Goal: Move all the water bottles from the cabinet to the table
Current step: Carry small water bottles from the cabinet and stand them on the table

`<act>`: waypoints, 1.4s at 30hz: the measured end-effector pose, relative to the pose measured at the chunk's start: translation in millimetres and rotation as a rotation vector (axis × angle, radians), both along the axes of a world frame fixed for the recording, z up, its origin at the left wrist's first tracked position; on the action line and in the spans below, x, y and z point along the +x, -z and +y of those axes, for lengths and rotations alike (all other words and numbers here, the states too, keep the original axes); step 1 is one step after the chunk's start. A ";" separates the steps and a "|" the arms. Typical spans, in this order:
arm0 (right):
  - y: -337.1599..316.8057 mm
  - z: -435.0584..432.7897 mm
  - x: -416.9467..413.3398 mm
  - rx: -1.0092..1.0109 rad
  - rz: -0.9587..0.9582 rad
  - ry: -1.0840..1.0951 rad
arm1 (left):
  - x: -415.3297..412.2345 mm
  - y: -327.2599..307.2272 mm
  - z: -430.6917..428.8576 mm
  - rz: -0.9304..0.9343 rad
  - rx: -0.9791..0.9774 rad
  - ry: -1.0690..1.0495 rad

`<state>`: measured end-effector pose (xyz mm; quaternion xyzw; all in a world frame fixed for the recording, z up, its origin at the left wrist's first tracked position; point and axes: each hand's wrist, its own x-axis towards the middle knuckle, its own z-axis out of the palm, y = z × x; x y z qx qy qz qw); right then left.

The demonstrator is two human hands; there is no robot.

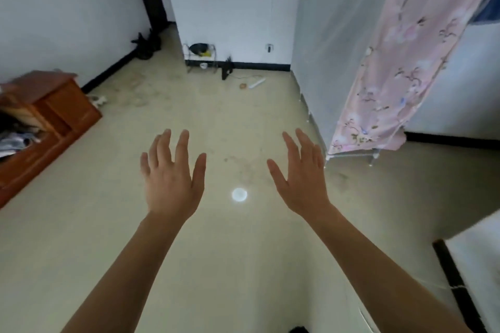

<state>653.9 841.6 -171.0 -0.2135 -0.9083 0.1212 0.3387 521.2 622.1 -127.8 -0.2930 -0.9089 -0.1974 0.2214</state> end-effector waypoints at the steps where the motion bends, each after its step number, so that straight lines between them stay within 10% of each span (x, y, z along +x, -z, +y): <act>1: 3.1 1.1 -21.8 0.006 0.003 -0.038 | -14.2 4.1 -3.4 -0.022 0.002 -0.048; 22: -16.1 -50.7 -519.3 -0.037 -0.016 -0.771 | -327.2 -18.4 -74.4 -0.066 -0.043 -0.748; 42: -15.2 -257.6 -895.0 0.057 -0.061 -0.841 | -694.1 6.2 -279.3 -0.128 0.027 -0.829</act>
